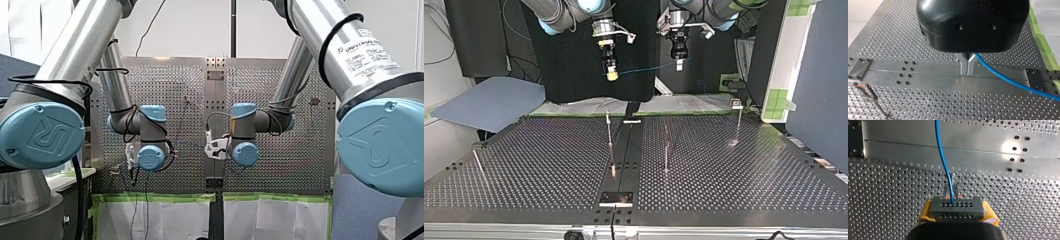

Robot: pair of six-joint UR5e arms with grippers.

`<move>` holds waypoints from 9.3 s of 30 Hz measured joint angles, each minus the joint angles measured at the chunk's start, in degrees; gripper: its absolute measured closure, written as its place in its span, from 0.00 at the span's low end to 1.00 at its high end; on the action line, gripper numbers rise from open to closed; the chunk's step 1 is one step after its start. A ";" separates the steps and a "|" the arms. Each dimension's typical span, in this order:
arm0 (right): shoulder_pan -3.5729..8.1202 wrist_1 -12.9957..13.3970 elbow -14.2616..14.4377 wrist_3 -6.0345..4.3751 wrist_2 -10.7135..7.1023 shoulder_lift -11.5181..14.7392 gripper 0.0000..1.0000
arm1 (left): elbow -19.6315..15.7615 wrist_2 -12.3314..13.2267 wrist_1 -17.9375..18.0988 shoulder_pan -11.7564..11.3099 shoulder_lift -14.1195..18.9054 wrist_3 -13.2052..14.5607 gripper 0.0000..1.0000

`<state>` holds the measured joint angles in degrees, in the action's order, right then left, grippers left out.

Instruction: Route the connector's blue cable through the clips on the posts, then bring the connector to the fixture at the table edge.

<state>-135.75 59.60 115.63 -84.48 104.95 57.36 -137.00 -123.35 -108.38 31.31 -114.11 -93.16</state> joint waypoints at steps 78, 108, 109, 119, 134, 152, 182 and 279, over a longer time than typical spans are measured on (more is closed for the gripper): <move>0.00 0.00 0.00 0.00 0.00 0.00 0.98 | 0.00 0.00 0.00 0.00 0.00 0.00 0.99; 0.00 0.00 0.00 0.00 0.00 0.00 0.98 | 0.00 0.00 0.00 0.00 0.00 0.00 0.99; 0.00 0.00 0.00 0.00 0.00 0.00 0.98 | 0.00 0.00 0.00 0.00 0.00 0.00 0.99; 0.00 0.00 0.00 0.00 0.00 0.00 0.98 | 0.00 0.00 0.00 0.00 0.00 0.00 0.99; 0.00 0.00 0.00 0.00 0.00 0.00 0.98 | 0.00 0.00 0.00 0.00 0.00 0.00 0.99; 0.00 0.00 0.00 0.00 0.00 0.00 0.98 | 0.00 0.00 0.00 0.00 0.00 0.00 0.99; -0.05 0.03 0.05 0.03 0.07 -0.02 0.98 | -0.20 0.18 0.32 -0.13 -0.16 0.08 0.99; 7.76 -27.70 -15.45 -5.06 -7.95 18.46 0.98 | 16.78 3.32 -27.03 -9.45 18.36 -1.93 0.99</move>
<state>-127.99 31.90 100.18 -89.54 96.99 75.82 -120.22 -120.03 -135.41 21.86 -95.75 -95.09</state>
